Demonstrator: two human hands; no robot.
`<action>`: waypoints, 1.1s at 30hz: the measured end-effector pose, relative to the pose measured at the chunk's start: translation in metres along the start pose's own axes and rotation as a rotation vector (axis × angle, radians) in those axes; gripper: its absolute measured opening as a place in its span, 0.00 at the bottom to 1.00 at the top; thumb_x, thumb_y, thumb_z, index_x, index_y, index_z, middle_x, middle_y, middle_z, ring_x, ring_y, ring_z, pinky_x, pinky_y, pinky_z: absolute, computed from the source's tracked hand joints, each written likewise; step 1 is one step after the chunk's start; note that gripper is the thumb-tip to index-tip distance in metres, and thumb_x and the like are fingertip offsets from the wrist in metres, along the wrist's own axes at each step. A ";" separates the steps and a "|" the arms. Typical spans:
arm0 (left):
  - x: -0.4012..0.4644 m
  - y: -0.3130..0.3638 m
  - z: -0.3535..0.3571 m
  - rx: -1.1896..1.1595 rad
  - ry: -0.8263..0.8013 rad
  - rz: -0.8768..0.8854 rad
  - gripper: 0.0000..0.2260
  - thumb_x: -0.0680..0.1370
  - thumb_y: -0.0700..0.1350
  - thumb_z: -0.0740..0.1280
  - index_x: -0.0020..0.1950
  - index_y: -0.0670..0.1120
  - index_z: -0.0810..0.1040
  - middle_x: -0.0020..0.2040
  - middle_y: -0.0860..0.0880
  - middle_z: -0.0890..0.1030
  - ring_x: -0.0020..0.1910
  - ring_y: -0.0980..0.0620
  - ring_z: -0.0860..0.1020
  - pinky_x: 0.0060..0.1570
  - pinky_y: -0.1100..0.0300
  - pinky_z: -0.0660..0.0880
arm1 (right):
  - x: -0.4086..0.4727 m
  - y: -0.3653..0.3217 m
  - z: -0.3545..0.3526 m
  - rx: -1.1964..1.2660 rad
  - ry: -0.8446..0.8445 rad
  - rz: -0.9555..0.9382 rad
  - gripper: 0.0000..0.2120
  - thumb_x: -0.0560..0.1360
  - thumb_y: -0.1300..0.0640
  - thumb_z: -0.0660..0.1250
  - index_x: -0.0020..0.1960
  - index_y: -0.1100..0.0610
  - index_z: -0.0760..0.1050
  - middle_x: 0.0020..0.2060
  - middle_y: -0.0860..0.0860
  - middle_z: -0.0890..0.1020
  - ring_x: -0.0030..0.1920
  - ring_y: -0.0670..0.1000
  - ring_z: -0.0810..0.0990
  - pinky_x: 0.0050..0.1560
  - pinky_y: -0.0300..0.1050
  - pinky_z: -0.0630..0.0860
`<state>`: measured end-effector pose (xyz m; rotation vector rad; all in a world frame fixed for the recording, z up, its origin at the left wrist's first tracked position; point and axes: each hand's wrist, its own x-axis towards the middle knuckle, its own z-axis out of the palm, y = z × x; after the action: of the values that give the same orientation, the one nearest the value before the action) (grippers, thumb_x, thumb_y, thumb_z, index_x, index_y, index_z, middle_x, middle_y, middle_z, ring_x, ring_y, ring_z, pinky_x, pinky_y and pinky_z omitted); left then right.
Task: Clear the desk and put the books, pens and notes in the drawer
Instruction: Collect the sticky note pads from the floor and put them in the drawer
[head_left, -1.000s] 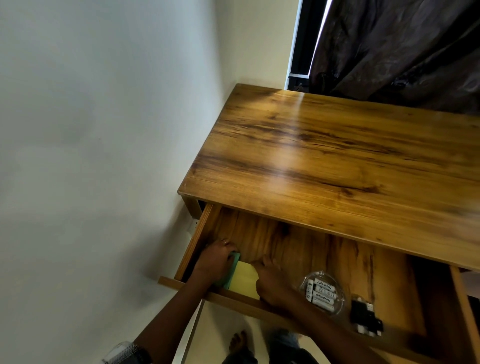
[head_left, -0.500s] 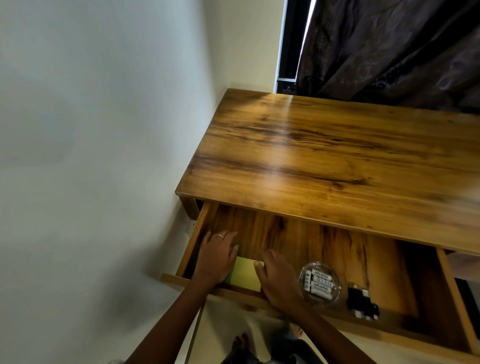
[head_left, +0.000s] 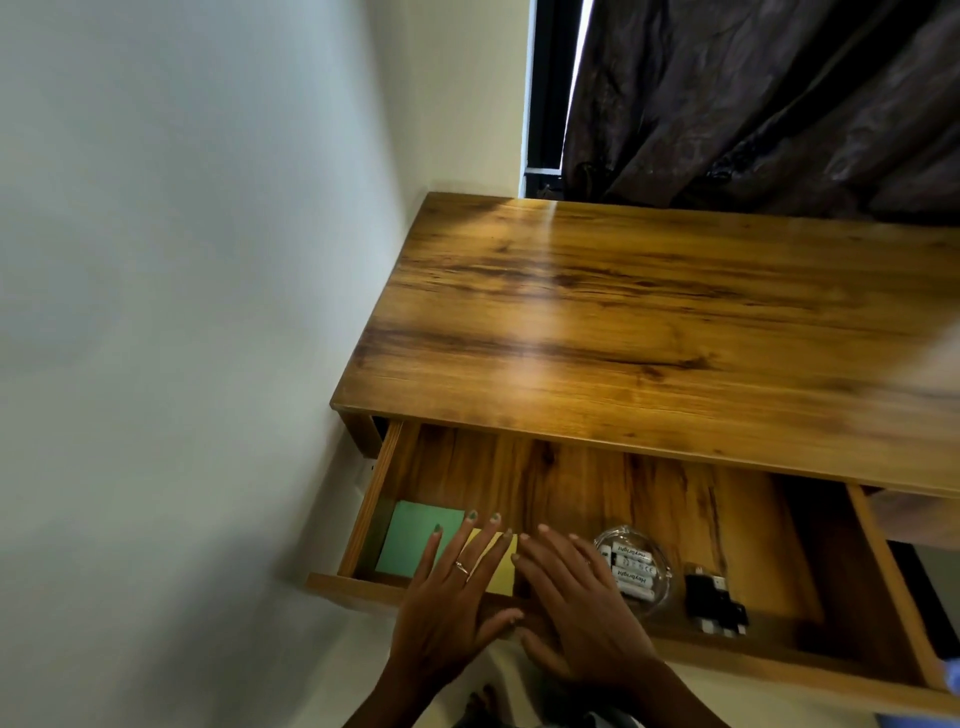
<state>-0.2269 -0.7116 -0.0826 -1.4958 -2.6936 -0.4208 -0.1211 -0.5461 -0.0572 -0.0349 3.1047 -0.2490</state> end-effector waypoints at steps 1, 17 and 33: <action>0.002 0.000 0.000 0.013 -0.006 -0.002 0.31 0.77 0.68 0.49 0.72 0.49 0.64 0.72 0.48 0.67 0.72 0.48 0.62 0.71 0.50 0.51 | -0.001 0.004 0.000 -0.011 -0.007 0.003 0.33 0.70 0.32 0.58 0.66 0.52 0.70 0.68 0.51 0.71 0.71 0.52 0.60 0.73 0.51 0.45; 0.100 -0.025 -0.006 0.066 -0.065 -0.070 0.39 0.74 0.72 0.49 0.76 0.48 0.57 0.77 0.46 0.57 0.76 0.44 0.55 0.71 0.42 0.49 | 0.052 0.069 -0.022 -0.064 0.089 0.347 0.48 0.67 0.23 0.48 0.71 0.59 0.61 0.72 0.58 0.62 0.73 0.59 0.55 0.71 0.58 0.44; 0.171 -0.051 0.009 0.032 0.047 0.073 0.28 0.76 0.62 0.57 0.73 0.51 0.64 0.71 0.50 0.70 0.71 0.50 0.64 0.68 0.52 0.60 | 0.103 0.106 -0.022 -0.157 0.335 0.293 0.27 0.54 0.50 0.82 0.50 0.56 0.79 0.46 0.53 0.82 0.51 0.56 0.81 0.48 0.53 0.78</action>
<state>-0.3609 -0.5934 -0.0753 -1.5497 -2.5890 -0.4024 -0.2267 -0.4409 -0.0551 0.5058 3.3887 -0.0007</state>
